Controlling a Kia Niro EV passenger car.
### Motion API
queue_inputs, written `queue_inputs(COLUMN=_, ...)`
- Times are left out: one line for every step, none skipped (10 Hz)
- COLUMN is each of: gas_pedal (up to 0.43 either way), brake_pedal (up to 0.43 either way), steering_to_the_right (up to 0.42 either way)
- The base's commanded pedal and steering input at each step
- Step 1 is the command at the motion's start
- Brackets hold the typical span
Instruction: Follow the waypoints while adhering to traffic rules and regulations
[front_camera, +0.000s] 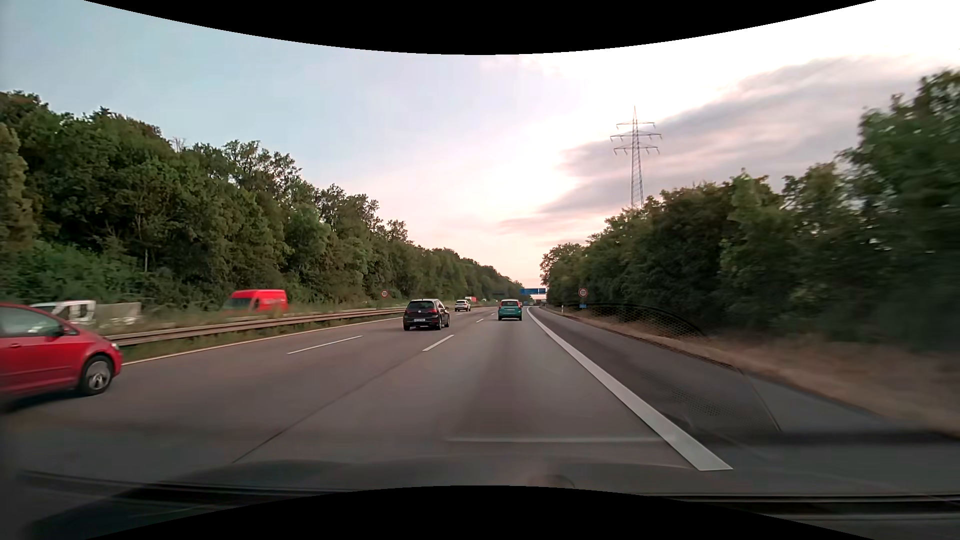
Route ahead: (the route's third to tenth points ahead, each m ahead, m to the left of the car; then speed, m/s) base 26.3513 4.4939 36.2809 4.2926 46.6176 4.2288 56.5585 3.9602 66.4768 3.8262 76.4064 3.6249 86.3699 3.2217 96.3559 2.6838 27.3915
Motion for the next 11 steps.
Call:
queue_inputs(gas_pedal=0.189, brake_pedal=0.000, steering_to_the_right=-0.001)
queue_inputs(gas_pedal=0.189, brake_pedal=0.000, steering_to_the_right=-0.001)
queue_inputs(gas_pedal=0.189, brake_pedal=0.000, steering_to_the_right=-0.001)
queue_inputs(gas_pedal=0.189, brake_pedal=0.000, steering_to_the_right=-0.001)
queue_inputs(gas_pedal=0.189, brake_pedal=0.000, steering_to_the_right=-0.001)
queue_inputs(gas_pedal=0.189, brake_pedal=0.000, steering_to_the_right=-0.001)
queue_inputs(gas_pedal=0.189, brake_pedal=0.000, steering_to_the_right=-0.001)
queue_inputs(gas_pedal=0.189, brake_pedal=0.000, steering_to_the_right=-0.001)
queue_inputs(gas_pedal=0.189, brake_pedal=0.000, steering_to_the_right=-0.001)
queue_inputs(gas_pedal=0.189, brake_pedal=0.000, steering_to_the_right=-0.001)
queue_inputs(gas_pedal=0.189, brake_pedal=0.000, steering_to_the_right=-0.001)
